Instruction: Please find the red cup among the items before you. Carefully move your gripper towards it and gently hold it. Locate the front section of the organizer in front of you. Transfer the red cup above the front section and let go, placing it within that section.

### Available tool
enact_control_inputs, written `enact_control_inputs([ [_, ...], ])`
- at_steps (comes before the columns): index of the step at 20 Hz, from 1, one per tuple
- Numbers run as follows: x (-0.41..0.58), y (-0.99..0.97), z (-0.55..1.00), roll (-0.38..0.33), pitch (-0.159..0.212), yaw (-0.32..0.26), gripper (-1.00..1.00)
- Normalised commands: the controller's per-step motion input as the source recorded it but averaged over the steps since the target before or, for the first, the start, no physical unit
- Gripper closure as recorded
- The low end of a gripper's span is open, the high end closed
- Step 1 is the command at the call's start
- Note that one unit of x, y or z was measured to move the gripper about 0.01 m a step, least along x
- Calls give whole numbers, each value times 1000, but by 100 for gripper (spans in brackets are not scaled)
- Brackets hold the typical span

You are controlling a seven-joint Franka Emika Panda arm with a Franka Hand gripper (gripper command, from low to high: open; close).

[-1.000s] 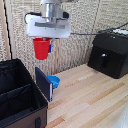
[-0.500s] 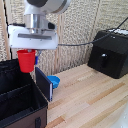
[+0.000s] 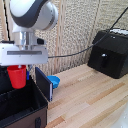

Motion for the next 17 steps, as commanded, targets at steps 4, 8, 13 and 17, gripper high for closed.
enact_control_inputs([
  [4,-8,546,-334,-115,10,48,100],
  [8,21,377,-261,-116,0,57,-100],
  [13,183,-85,208,-6,-26,71,-100],
  [17,245,-181,431,0,-88,60,-100],
])
